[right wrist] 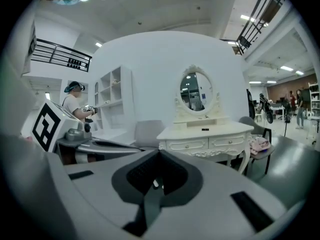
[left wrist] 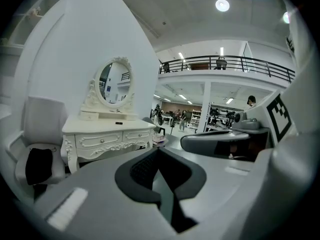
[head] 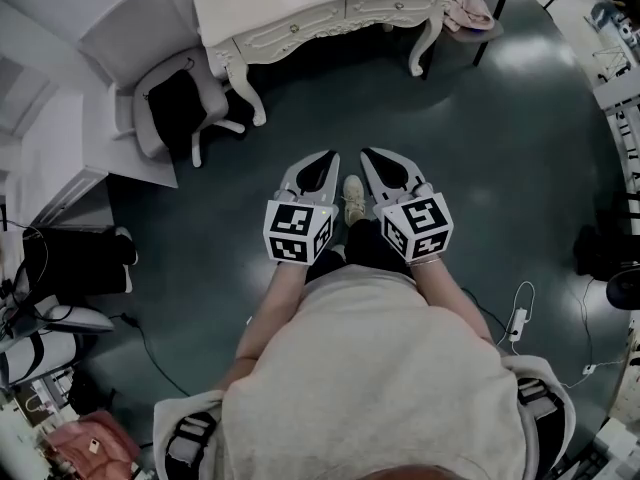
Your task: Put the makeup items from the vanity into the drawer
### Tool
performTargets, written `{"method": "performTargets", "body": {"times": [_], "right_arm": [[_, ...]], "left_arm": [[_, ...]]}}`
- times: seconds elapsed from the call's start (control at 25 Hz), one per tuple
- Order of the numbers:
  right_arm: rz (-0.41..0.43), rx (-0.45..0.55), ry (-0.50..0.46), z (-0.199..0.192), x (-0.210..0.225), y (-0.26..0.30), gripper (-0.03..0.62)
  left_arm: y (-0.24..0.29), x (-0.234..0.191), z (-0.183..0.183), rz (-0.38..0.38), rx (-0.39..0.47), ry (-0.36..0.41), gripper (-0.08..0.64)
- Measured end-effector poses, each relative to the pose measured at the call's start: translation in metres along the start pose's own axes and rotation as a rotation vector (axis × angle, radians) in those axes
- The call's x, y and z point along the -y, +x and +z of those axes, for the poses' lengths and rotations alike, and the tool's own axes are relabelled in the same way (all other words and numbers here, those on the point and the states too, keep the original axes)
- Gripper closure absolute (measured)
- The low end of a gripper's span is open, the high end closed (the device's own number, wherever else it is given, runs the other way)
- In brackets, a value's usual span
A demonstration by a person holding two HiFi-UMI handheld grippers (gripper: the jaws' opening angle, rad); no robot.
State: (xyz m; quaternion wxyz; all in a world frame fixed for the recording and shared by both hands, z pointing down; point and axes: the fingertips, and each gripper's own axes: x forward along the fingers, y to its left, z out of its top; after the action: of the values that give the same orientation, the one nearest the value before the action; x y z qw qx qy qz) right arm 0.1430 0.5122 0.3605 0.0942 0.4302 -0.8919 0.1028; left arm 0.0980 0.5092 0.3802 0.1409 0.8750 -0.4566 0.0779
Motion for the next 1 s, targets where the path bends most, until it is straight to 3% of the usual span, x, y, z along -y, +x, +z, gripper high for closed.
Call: {"method": "performTargets", "body": {"times": [0.16, 0.36, 0.72, 1.0], "right_arm": [[0.012, 0.013, 0.018, 0.013, 0.035, 0.036, 0.583], [0.032, 0.056, -0.026, 0.054, 0.083, 0.083, 0.583], [0.05, 0.058, -0.045, 0.088, 0.17, 0.155, 0.583], [0.063, 0.035, 0.005, 0.089, 0.205, 0.181, 0.583]], "left_arm": [[0.039, -0.024, 0.022, 0.005, 0.022, 0.026, 0.551], [0.096, -0.057, 0.054, 0.023, 0.023, 0.076, 0.551], [0.186, -0.103, 0.11, 0.084, 0.115, 0.043, 0.551], [0.222, -0.122, 0.115, 0.116, 0.085, 0.013, 0.551]]}}
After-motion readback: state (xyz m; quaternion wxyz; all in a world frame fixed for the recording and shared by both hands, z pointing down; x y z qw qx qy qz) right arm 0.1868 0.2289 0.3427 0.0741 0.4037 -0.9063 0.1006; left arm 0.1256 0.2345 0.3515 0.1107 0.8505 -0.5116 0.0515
